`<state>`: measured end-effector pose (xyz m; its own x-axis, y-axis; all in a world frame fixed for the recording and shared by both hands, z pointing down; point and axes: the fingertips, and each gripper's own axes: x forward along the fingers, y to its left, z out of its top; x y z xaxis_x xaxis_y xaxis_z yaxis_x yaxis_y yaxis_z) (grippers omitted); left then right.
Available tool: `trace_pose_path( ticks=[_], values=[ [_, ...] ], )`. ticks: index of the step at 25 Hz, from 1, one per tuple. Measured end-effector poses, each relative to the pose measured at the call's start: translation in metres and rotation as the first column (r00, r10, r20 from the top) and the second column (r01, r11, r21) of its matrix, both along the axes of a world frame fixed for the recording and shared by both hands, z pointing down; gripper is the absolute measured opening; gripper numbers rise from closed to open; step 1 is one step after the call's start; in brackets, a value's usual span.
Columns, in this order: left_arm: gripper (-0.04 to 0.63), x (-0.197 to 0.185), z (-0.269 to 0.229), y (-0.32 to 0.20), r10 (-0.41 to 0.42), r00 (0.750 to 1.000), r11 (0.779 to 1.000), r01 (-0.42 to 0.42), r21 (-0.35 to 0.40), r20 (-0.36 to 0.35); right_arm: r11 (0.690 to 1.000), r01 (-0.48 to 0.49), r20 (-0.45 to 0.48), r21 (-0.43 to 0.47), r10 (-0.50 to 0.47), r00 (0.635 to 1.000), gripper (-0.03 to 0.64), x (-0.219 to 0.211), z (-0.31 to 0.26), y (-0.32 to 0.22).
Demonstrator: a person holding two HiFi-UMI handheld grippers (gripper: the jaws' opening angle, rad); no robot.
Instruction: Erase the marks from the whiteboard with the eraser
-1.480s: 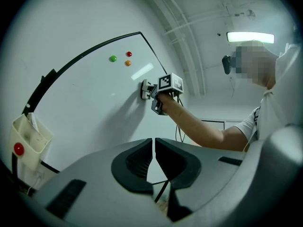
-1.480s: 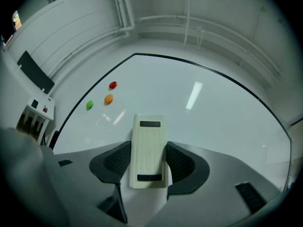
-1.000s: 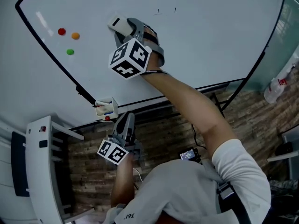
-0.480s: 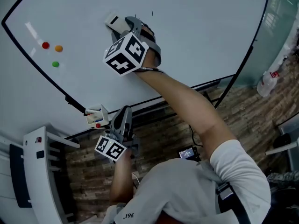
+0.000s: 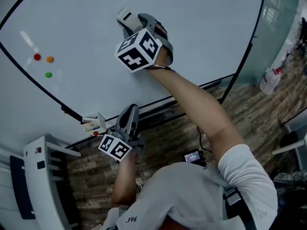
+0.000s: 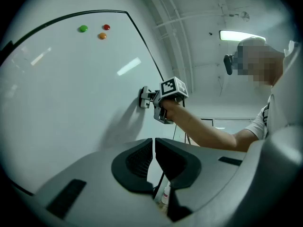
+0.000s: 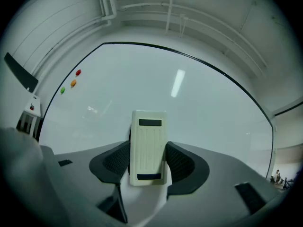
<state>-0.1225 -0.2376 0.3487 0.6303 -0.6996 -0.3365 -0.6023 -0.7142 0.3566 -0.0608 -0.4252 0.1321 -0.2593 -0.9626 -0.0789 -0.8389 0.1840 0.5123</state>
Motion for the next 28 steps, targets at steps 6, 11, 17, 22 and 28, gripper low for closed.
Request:
trace_pose_path(
  ticks=[6,11,17,22,28],
  values=[
    [0.015,0.027,-0.002,-0.005,0.043,0.999,0.999,-0.043,0.001,0.009,0.999,-0.051,0.008,0.003,0.051,0.999,0.253,0.044,0.002,-0.007],
    [0.016,0.05,-0.003,-0.007,0.068,0.998,0.998,-0.068,0.004,0.02,0.996,-0.092,0.015,-0.004,0.092,0.996,0.253,0.084,0.004,-0.012],
    [0.015,0.052,-0.003,-0.009,0.071,0.997,0.997,-0.071,0.004,0.029,0.99,-0.139,0.022,-0.007,0.14,0.99,0.253,0.117,0.009,-0.017],
    [0.015,0.061,-0.003,-0.01,0.07,0.997,0.998,-0.07,-0.001,0.038,0.985,-0.174,0.033,-0.012,0.174,0.984,0.252,0.15,0.011,-0.023],
    [0.015,0.044,-0.001,-0.007,0.039,0.998,0.999,-0.039,-0.005,0.045,0.979,-0.203,0.072,-0.012,0.203,0.977,0.252,0.162,0.013,-0.022]
  ],
)
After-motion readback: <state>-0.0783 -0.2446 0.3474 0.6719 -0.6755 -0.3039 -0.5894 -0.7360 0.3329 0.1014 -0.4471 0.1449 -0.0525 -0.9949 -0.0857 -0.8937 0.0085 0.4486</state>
